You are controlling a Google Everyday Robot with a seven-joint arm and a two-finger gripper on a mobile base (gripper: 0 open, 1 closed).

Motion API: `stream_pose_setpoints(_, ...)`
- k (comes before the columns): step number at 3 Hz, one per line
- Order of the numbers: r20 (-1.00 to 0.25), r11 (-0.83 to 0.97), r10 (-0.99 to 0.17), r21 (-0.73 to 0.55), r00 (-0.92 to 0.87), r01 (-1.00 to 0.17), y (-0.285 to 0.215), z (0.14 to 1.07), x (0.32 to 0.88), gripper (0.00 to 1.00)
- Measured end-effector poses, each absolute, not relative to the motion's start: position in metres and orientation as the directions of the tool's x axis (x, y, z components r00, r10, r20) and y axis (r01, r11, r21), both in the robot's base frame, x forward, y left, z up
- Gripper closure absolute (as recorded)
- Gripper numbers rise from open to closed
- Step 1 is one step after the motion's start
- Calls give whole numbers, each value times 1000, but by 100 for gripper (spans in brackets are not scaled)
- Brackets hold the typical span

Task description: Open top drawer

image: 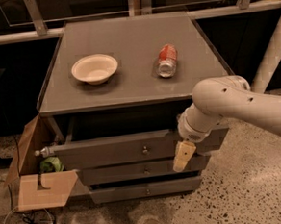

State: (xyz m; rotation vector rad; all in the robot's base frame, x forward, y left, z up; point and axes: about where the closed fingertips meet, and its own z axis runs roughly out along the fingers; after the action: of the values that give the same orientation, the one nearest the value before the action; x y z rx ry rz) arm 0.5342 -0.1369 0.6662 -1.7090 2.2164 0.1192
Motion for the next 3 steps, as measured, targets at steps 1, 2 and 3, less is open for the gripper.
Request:
stream_pose_setpoints(1, -250, 280, -937, -117, -244, -953, -155, 649, 533, 0)
stream_pose_setpoints(2, -194, 319, -933, -60, -303, -946, -184, 622, 524, 0)
stream_pose_setpoints(3, -193, 320, -933, -59, -304, -946, -182, 624, 524, 0)
